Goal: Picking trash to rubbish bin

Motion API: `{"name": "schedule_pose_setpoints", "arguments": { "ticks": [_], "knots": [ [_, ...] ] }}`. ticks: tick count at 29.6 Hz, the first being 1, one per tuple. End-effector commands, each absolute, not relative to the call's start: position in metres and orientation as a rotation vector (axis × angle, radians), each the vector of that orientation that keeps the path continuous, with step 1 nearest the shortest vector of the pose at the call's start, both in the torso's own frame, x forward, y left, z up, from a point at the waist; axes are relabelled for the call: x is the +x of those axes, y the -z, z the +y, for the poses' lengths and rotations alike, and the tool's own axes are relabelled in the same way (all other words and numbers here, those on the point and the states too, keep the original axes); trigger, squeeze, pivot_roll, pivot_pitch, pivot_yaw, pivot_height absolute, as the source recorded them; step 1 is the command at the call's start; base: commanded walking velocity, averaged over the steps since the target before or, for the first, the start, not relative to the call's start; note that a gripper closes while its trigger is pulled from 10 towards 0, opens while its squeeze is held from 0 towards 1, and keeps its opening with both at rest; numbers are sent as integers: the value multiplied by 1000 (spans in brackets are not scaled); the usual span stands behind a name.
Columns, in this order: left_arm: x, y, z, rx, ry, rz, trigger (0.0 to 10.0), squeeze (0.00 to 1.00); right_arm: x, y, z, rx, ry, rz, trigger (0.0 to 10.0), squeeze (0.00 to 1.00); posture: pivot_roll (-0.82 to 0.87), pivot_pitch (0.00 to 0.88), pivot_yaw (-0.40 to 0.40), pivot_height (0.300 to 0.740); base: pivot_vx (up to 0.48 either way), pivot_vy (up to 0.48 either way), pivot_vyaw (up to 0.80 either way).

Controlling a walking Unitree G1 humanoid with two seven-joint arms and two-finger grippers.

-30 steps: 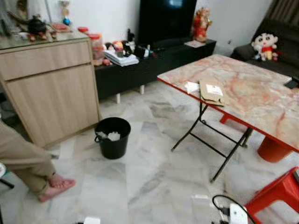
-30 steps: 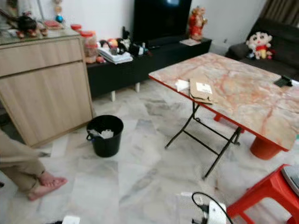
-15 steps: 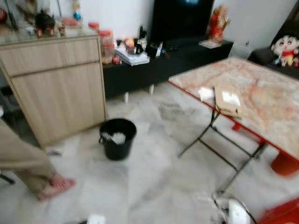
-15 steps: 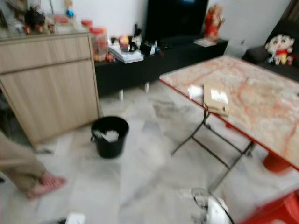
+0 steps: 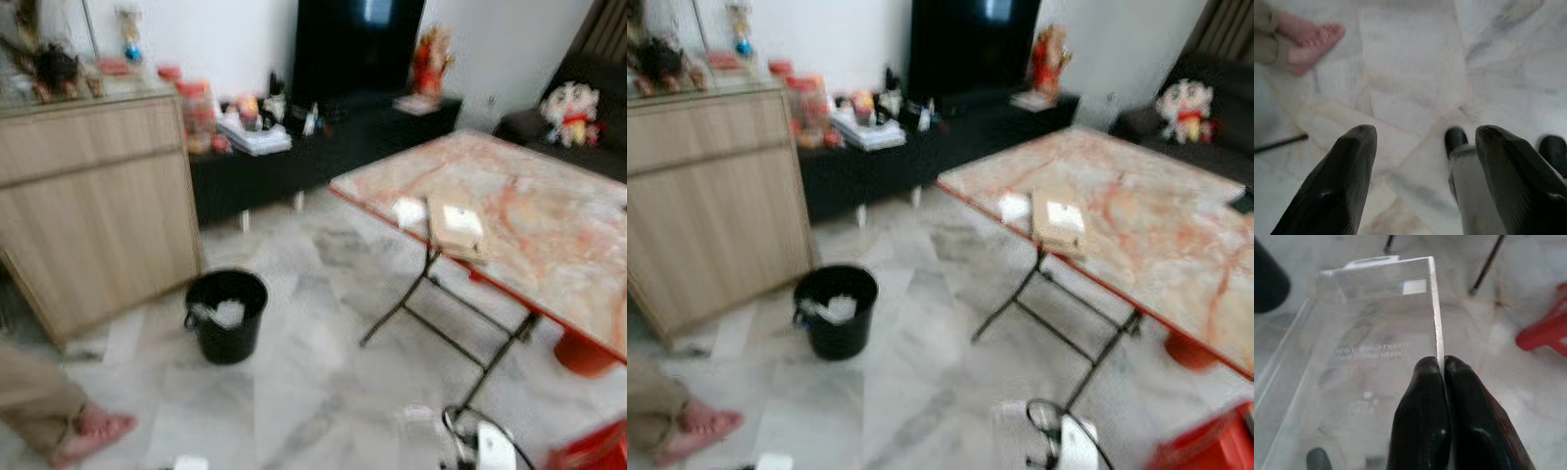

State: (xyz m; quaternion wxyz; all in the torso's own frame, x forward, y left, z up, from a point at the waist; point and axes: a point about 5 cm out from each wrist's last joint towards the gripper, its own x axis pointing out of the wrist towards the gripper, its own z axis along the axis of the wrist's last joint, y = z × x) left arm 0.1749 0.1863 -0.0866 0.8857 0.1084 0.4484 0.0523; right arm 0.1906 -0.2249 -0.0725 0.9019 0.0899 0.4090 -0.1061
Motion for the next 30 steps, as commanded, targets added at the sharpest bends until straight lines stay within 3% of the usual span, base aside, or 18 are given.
{"name": "schedule_pose_setpoints", "arguments": {
  "ticks": [1,20,30],
  "knots": [
    [176,87,175,205,-90,932,10000,0,190,71,-233,171,240,840,10000,0,-84,30,-118,740,334,0,800],
    [175,88,176,195,-100,935,10000,0,194,68,-235,176,250,830,10000,0,-87,48,-123,740,334,0,579],
    [174,88,175,193,-101,936,10000,0,192,69,-236,193,264,828,10000,0,-84,58,-123,740,337,0,0]
  ]
}}
